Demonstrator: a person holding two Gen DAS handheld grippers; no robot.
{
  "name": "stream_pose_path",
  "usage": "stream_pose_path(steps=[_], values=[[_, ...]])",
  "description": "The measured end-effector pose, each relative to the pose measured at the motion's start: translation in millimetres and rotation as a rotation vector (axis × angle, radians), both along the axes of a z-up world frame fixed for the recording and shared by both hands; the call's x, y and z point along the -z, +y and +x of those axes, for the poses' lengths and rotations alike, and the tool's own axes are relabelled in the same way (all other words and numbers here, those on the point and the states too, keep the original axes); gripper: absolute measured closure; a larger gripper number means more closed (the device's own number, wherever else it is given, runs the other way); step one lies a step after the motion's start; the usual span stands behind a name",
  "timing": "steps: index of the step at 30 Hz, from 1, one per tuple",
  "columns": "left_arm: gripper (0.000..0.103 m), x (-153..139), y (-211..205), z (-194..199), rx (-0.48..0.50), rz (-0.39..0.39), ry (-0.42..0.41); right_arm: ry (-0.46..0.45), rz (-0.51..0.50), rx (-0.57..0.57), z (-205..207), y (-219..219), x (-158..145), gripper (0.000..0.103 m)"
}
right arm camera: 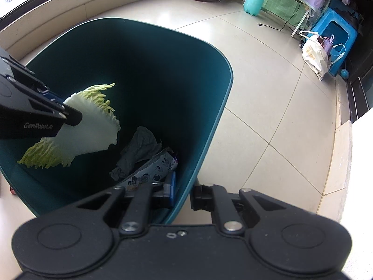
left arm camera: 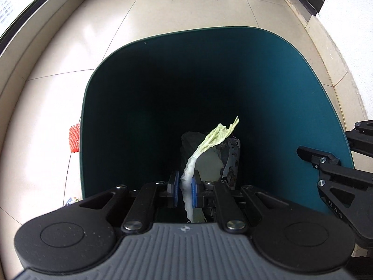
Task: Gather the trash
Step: 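Open the left gripper to drop the cabbage leaf into the bin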
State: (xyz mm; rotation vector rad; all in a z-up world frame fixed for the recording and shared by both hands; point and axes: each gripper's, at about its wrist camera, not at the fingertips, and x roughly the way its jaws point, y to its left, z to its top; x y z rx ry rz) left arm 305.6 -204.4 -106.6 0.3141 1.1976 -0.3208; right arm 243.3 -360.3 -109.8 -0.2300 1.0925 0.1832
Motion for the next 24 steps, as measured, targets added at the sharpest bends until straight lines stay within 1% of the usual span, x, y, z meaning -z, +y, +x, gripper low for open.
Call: stream_pose_path(steps=[3,5,7,8,9,10,16,19,21,24], values=[[0.091,-1,2,2,-0.002,-0.015,-0.005,0.000,0.000,0.000,0,0,0,0.092],[0.086,-4,2,-1,-0.004,-0.021,-0.018,0.001,0.000,0.001,0,0,0,0.092],[0.068,-10,5,-1,-0.004,-0.028,-0.030,0.001,0.002,0.002,0,0,0,0.092],[0.062,-12,5,-3,-0.002,-0.032,-0.038,0.001,0.002,0.002,0,0,0,0.092],[0.049,-15,6,-4,-0.001,-0.037,-0.048,0.001,0.002,0.003,0,0,0,0.092],[0.043,-17,7,-6,0.000,-0.039,-0.060,0.001,0.001,0.003,0,0,0,0.092],[0.043,-31,17,-14,0.001,-0.051,-0.087,0.003,0.000,0.003,0,-1,0,0.092],[0.043,-41,26,-16,-0.003,-0.065,-0.098,0.004,0.000,0.005,1,-1,0,0.092],[0.043,-51,23,-18,-0.006,-0.073,-0.110,0.003,-0.001,0.004,1,-1,0,0.092],[0.043,-60,36,-18,-0.022,-0.093,-0.126,0.004,-0.004,0.004,1,-1,1,0.092]])
